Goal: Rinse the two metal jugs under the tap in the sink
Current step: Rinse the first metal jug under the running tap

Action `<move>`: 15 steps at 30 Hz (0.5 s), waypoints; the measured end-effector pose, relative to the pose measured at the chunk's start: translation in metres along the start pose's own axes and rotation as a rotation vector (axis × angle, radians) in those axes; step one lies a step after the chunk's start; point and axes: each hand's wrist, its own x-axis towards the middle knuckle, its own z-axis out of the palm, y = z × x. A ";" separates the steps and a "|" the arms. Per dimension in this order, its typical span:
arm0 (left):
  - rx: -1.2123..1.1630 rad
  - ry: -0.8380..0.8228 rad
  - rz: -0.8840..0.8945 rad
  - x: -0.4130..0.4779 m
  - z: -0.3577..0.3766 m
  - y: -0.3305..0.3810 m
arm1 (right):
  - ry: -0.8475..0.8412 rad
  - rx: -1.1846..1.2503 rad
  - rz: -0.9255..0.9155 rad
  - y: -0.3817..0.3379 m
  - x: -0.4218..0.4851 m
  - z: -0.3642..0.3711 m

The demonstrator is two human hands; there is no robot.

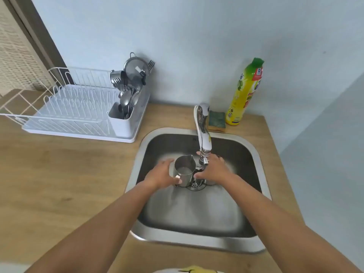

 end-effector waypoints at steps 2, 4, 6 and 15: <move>0.003 -0.017 -0.046 0.002 0.004 -0.004 | -0.043 0.080 0.026 0.000 0.006 0.008; 0.014 -0.045 -0.094 0.004 0.010 -0.012 | -0.068 0.096 0.020 0.003 0.016 0.021; 0.012 -0.044 -0.100 0.007 0.013 -0.017 | -0.077 0.042 -0.012 0.009 0.032 0.035; -0.146 0.005 -0.110 0.024 0.008 -0.038 | -0.044 0.010 -0.044 0.012 0.049 0.051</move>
